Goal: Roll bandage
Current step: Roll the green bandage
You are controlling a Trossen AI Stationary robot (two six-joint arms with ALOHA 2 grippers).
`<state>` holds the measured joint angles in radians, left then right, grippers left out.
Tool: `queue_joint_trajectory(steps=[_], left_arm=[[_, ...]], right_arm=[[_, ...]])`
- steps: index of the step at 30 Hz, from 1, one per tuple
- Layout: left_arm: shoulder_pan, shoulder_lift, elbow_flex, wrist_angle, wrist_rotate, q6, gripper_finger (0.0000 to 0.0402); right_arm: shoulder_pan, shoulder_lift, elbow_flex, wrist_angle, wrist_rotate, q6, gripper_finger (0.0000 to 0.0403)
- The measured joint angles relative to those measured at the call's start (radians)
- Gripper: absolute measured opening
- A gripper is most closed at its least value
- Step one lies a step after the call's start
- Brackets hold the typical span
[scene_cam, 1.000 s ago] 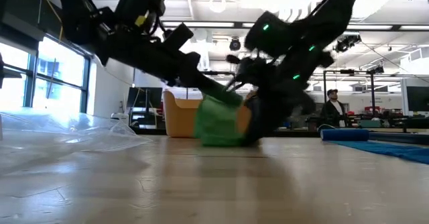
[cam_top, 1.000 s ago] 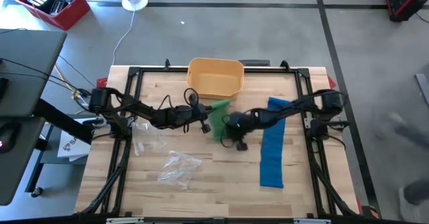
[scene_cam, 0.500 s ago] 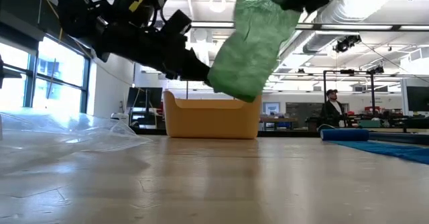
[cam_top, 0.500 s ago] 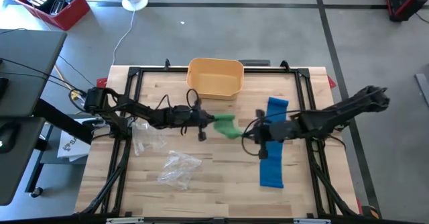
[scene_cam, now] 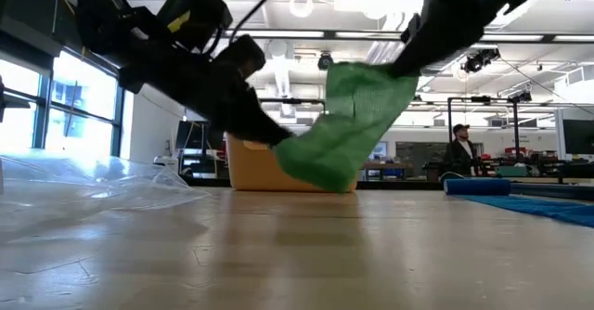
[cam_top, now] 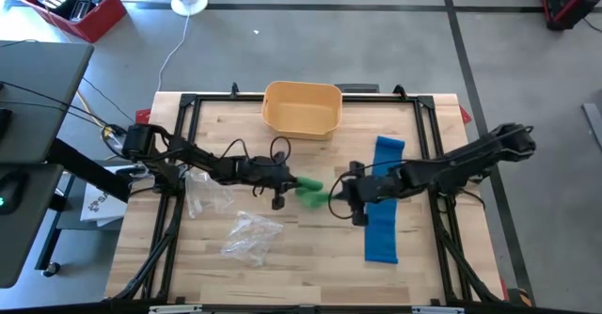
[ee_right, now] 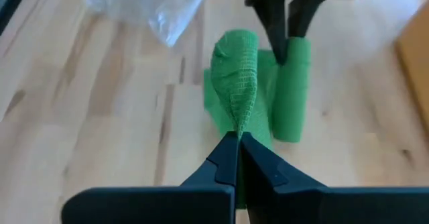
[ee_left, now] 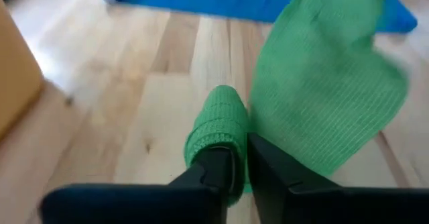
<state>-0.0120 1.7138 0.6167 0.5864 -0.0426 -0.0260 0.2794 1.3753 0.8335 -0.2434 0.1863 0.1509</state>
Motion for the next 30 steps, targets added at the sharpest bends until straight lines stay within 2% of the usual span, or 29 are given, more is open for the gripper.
queue_joint_trajectory(steps=[4, 11, 18, 23, 25, 28, 30], left_arm=[[0.000, 0.003, 0.000, -0.044, -0.038, -0.008, 0.0095], [-0.003, 0.003, 0.000, -0.107, -0.049, 0.037, 0.0136], [-0.023, 0.003, 0.000, -0.149, -0.055, 0.179, 0.0154], [-0.031, 0.003, 0.000, -0.104, -0.121, 0.208, 0.0155], [-0.030, 0.003, 0.000, -0.080, -0.101, 0.204, 0.0155], [-0.024, -0.009, 0.000, -0.077, -0.002, 0.204, 0.0155], [-0.019, -0.024, 0.000, -0.072, 0.016, 0.159, 0.0155]], right_arm=[[0.004, 0.028, 0.000, -0.009, -0.040, 0.034, 0.0000], [0.002, -0.004, 0.001, -0.003, -0.041, 0.033, 0.0000], [0.002, -0.036, 0.001, -0.001, -0.037, 0.034, 0.0000], [-0.003, -0.036, 0.001, -0.008, -0.037, 0.056, 0.0000], [-0.005, -0.036, 0.001, -0.017, -0.037, 0.061, 0.0000], [-0.011, -0.036, 0.001, -0.032, -0.035, 0.055, 0.0000], [-0.019, -0.036, 0.002, -0.041, -0.035, 0.063, 0.0000]])
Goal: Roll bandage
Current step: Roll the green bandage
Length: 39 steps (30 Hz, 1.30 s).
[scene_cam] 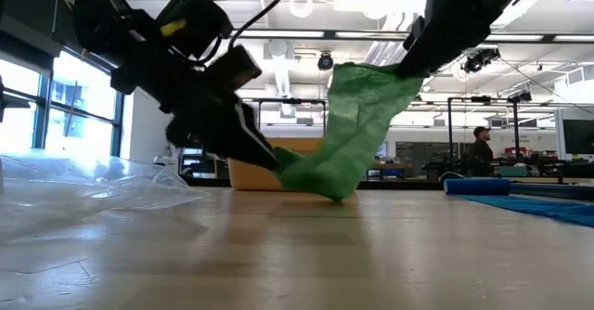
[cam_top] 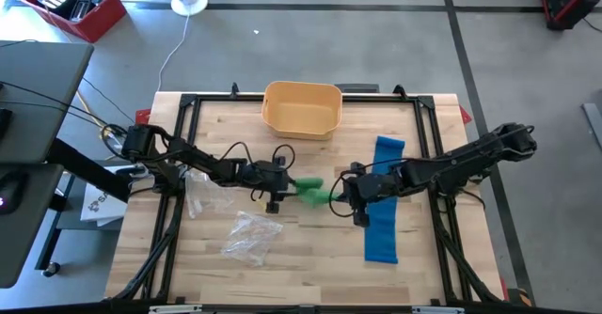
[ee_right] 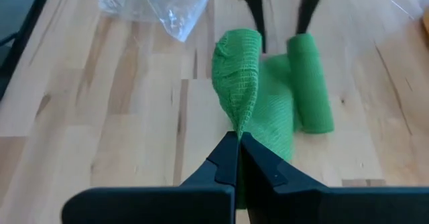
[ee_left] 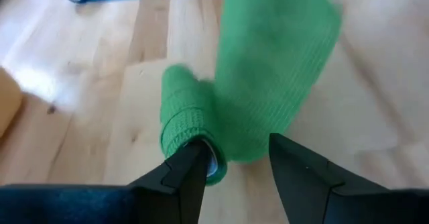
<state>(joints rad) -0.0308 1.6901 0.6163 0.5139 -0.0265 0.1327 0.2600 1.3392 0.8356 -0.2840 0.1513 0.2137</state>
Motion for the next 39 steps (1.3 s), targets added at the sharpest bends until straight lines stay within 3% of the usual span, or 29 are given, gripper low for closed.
queue_joint_trajectory(steps=[7, 17, 23, 32, 39], left_arm=[[0.004, -0.019, 0.000, -0.040, 0.060, -0.024, 0.0155], [-0.023, 0.025, 0.000, -0.101, 0.035, 0.032, 0.0155], [-0.063, 0.050, 0.000, -0.071, -0.035, 0.042, 0.0154], [-0.086, 0.065, 0.000, -0.060, -0.013, 0.052, 0.0154], [-0.100, 0.065, 0.000, -0.068, -0.004, -0.086, 0.0154]], right_arm=[[-0.012, -0.003, 0.000, 0.003, 0.001, 0.003, 0.0000], [-0.006, -0.073, 0.001, 0.050, 0.043, -0.012, 0.0000], [-0.006, -0.096, 0.001, 0.071, 0.049, -0.030, 0.0000], [-0.006, -0.097, 0.001, 0.090, 0.049, -0.023, 0.0000], [-0.018, -0.097, 0.001, 0.131, 0.049, -0.038, 0.0000]])
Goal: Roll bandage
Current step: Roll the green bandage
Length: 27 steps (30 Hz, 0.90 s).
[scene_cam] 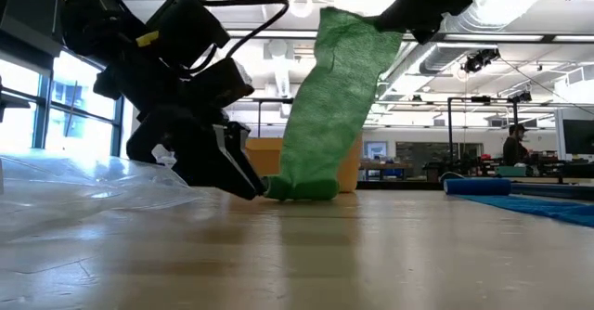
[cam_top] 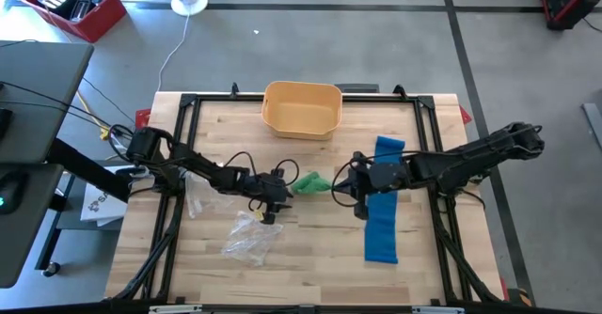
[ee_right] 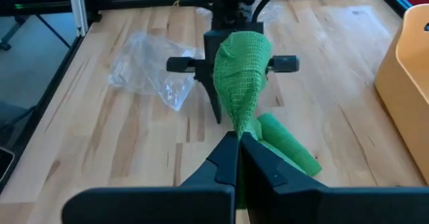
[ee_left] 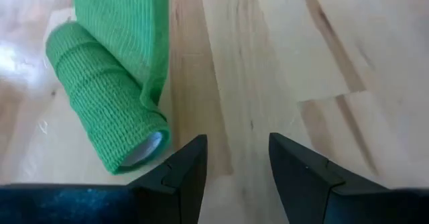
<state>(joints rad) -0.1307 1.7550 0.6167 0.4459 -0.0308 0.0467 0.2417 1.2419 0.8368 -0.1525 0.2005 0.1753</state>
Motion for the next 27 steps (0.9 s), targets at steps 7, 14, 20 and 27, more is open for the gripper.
queue_joint_trajectory(steps=[7, 14, 20, 27], left_arm=[[-0.014, 0.000, 0.000, 0.021, -0.004, -0.029, 0.0154], [-0.014, 0.000, 0.000, 0.024, -0.046, 0.052, 0.0154], [-0.014, 0.000, 0.000, 0.024, -0.188, 0.055, 0.0154], [-0.014, 0.000, 0.000, -0.021, -0.280, 0.030, 0.0154]], right_arm=[[0.000, 0.000, 0.000, 0.001, 0.000, 0.000, 0.0000], [0.000, 0.000, 0.000, 0.024, 0.035, -0.016, 0.0000], [0.000, 0.000, 0.000, 0.054, 0.035, -0.045, 0.0000], [0.000, 0.000, 0.000, 0.057, 0.035, -0.045, 0.0000]])
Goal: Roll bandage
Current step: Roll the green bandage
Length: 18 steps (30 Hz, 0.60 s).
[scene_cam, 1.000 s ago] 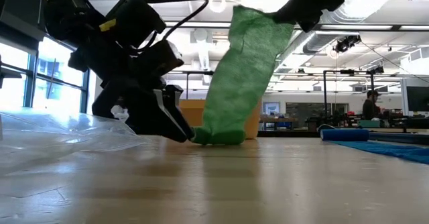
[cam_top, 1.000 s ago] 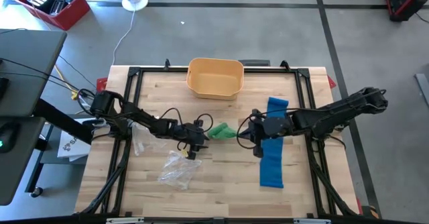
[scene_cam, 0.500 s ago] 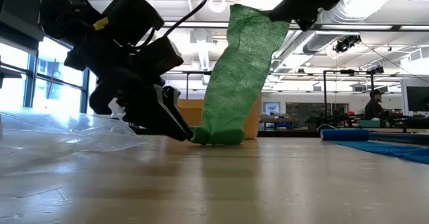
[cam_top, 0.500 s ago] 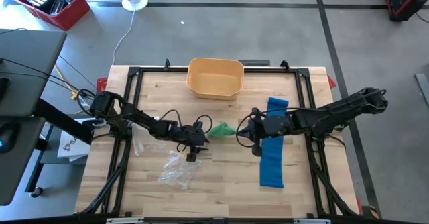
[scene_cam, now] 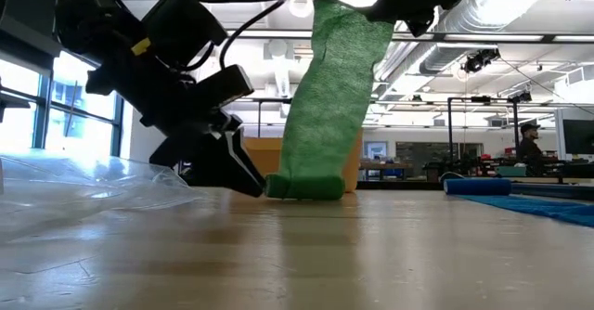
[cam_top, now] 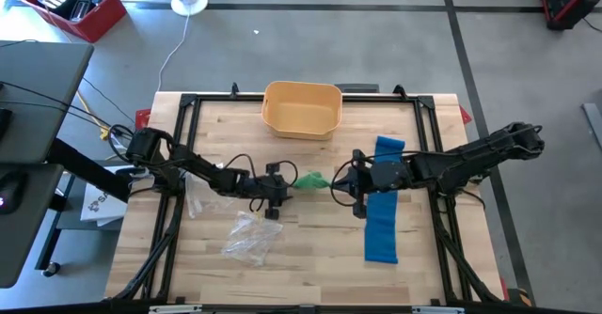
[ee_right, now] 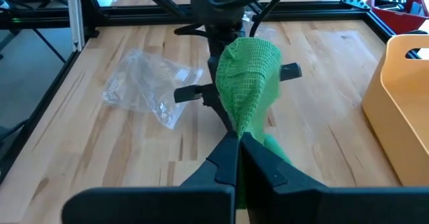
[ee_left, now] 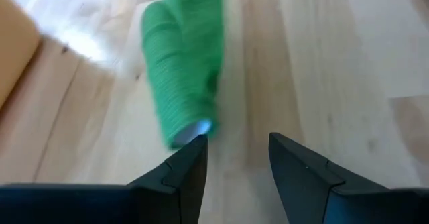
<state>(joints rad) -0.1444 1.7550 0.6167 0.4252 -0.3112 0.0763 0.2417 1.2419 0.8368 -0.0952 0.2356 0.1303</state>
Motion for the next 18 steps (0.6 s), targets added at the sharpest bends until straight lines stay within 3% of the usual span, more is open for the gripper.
queue_joint_trajectory(steps=[9, 18], left_arm=[[0.017, 0.026, 0.001, 0.074, 0.014, 0.064, 0.0154], [0.023, 0.083, 0.000, 0.142, 0.036, 0.023, 0.0154]], right_arm=[[0.000, 0.000, 0.000, 0.000, 0.000, 0.000, 0.0000], [0.000, 0.000, 0.000, 0.003, 0.000, 0.000, 0.0000]])
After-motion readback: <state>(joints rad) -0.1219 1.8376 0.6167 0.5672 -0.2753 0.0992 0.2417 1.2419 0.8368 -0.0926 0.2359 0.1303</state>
